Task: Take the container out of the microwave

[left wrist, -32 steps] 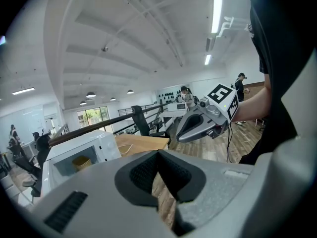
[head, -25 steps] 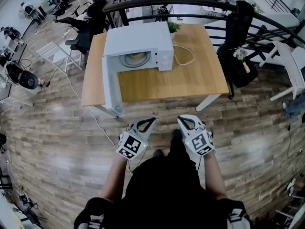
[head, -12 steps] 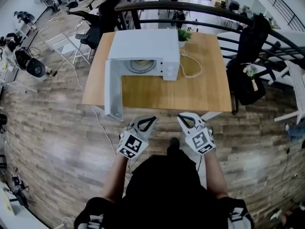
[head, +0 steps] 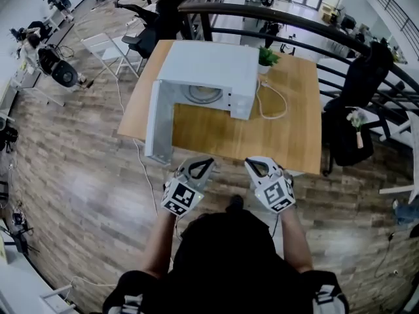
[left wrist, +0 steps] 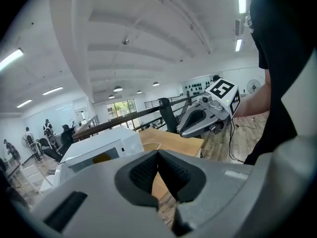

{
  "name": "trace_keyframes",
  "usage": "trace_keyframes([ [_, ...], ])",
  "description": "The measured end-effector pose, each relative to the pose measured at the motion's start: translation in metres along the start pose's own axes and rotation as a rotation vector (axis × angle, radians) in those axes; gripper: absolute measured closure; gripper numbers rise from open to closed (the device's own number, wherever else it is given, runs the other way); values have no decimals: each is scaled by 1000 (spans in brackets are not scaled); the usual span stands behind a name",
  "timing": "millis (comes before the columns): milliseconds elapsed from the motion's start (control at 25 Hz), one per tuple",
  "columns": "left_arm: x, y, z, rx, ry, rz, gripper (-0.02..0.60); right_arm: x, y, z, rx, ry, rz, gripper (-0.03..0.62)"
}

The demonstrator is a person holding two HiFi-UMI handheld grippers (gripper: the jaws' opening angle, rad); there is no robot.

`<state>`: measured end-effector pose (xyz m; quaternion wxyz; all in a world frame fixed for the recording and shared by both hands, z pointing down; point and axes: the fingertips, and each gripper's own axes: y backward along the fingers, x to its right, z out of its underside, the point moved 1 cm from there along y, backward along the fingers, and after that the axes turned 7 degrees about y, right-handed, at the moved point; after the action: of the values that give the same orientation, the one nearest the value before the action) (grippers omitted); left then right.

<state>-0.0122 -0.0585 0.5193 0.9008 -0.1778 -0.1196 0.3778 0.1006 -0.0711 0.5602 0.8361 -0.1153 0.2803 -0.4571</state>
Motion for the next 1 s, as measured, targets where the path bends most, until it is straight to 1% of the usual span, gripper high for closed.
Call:
trace_keyframes([
  [120,-2,-8,-2,-7,10,-29,580,6,-2,5,14,4,-27,594],
  [240,1,-18,-3,-12,14,-42,580,13,-1,14,16,13,-42,594],
  [360,4,-27,-3,-18,14,-40,580,18,1,21,12,18,-46,595],
  [440,3,-32,-2,-23,12,-37,580,20,2,24,7,1,-46,594],
  [640,-7,-46,0,-33,-6,-31,580,24,-1,28,-3,-6,-47,595],
  [760,-18,-59,2,-36,-29,-16,580,30,-5,28,-3,-10,-38,595],
  [1000,-49,-89,-1,-23,-36,21,580,58,-11,29,-46,-29,15,595],
])
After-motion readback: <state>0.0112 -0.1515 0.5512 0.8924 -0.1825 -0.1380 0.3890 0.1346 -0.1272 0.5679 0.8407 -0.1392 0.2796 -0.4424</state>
